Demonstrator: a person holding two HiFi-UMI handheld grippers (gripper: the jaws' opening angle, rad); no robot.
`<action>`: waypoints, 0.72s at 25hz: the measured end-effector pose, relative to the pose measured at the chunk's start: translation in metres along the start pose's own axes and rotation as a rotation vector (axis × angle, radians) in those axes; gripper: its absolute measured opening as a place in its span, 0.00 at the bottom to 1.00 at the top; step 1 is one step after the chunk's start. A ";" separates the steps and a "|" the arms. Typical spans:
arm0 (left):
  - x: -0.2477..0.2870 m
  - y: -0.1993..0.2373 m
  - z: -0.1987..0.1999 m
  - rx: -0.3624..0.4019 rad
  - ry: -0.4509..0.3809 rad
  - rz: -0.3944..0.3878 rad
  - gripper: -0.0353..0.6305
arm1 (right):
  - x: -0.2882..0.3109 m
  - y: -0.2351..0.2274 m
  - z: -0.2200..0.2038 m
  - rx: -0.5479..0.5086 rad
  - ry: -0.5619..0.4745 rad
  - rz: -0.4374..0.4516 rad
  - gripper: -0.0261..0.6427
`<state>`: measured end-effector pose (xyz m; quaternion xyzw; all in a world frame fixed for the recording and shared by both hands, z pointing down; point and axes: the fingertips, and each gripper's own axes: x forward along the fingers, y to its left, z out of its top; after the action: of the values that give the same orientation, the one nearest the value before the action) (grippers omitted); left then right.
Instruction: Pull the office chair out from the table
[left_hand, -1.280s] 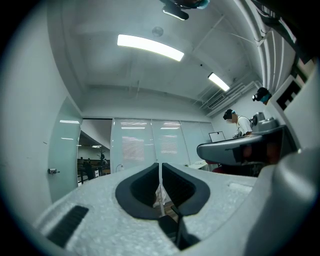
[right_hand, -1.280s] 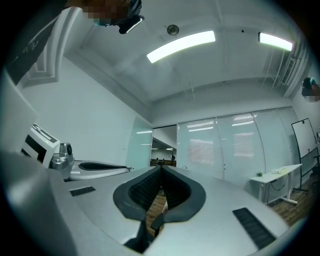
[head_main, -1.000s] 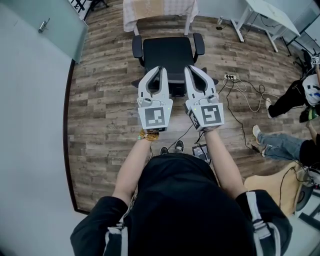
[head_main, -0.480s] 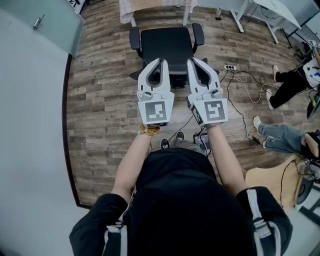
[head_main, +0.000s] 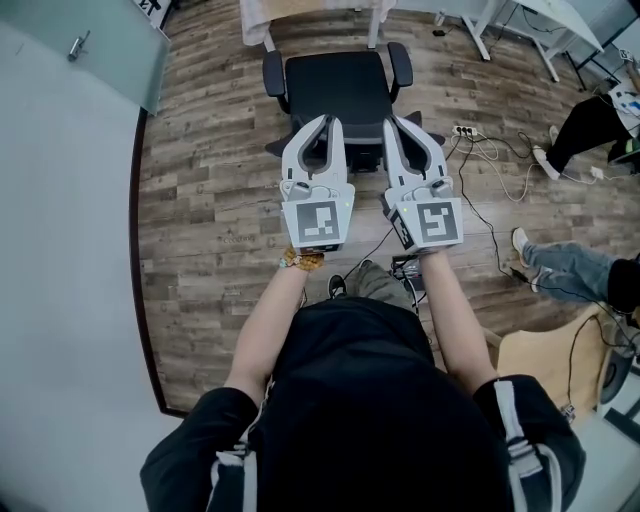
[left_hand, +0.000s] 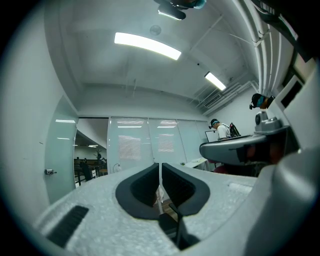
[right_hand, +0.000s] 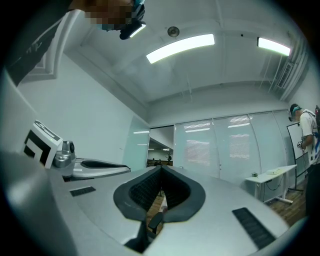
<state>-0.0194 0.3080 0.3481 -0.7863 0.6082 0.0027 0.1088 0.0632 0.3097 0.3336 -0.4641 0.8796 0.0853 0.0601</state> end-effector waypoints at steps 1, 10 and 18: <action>-0.001 0.001 0.001 0.004 0.001 -0.002 0.10 | 0.000 0.000 0.000 0.001 0.000 -0.001 0.05; -0.003 0.012 0.004 0.004 0.002 0.000 0.10 | 0.005 0.008 0.004 -0.006 -0.002 -0.002 0.05; -0.007 0.015 0.005 0.002 -0.003 -0.005 0.10 | 0.004 0.012 0.004 -0.012 0.005 -0.004 0.05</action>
<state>-0.0347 0.3123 0.3419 -0.7876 0.6061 0.0028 0.1105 0.0511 0.3141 0.3298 -0.4663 0.8784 0.0891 0.0553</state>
